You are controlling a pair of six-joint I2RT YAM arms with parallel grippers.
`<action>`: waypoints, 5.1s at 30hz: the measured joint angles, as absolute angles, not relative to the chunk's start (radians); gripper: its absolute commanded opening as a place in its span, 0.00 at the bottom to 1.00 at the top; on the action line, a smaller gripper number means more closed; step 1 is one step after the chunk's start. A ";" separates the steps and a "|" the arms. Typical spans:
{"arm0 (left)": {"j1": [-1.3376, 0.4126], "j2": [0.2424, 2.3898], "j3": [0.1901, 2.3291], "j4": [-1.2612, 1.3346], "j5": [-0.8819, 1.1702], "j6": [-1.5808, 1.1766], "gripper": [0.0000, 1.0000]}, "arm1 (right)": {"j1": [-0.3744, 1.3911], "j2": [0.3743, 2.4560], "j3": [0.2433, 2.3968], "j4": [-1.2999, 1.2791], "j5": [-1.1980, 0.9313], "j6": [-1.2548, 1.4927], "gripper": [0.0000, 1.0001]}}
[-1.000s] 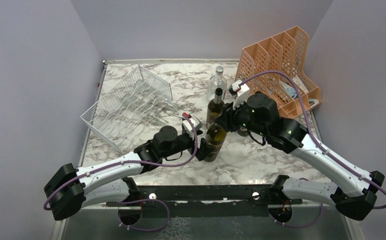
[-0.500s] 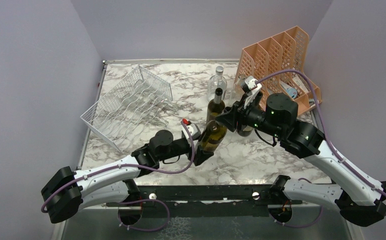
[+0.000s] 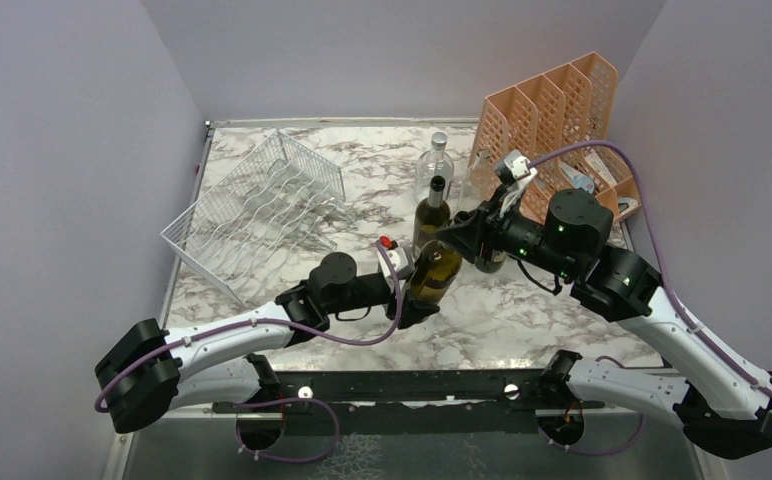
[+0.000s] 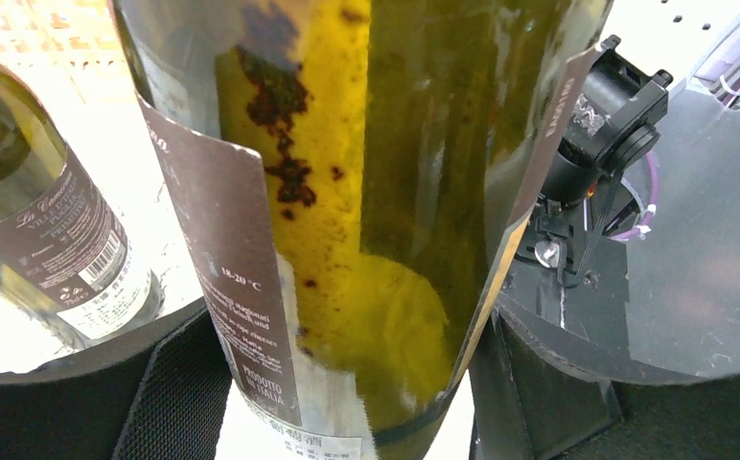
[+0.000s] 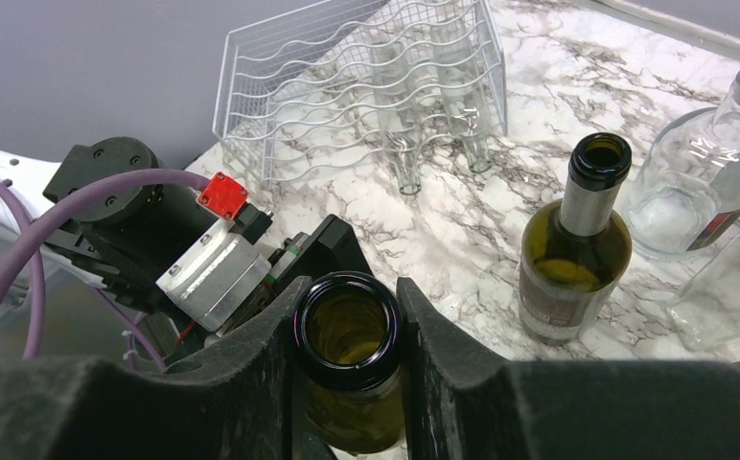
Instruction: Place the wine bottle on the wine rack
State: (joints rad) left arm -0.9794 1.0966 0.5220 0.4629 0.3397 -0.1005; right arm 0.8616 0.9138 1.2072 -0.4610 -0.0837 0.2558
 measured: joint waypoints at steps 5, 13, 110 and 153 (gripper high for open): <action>-0.980 1.112 0.529 0.487 0.348 -0.101 0.87 | 0.858 0.903 1.207 -0.461 -0.083 0.250 0.01; -0.980 1.112 0.529 0.535 0.363 -0.106 0.70 | 0.858 0.878 1.207 -0.457 -0.087 0.260 0.01; -0.971 1.074 0.986 0.064 -0.032 1.702 0.99 | 0.873 0.976 1.244 -0.770 -0.005 0.233 0.01; -0.984 0.680 0.910 0.309 -0.512 0.078 0.84 | 0.934 1.257 0.965 -0.324 -0.259 0.338 0.01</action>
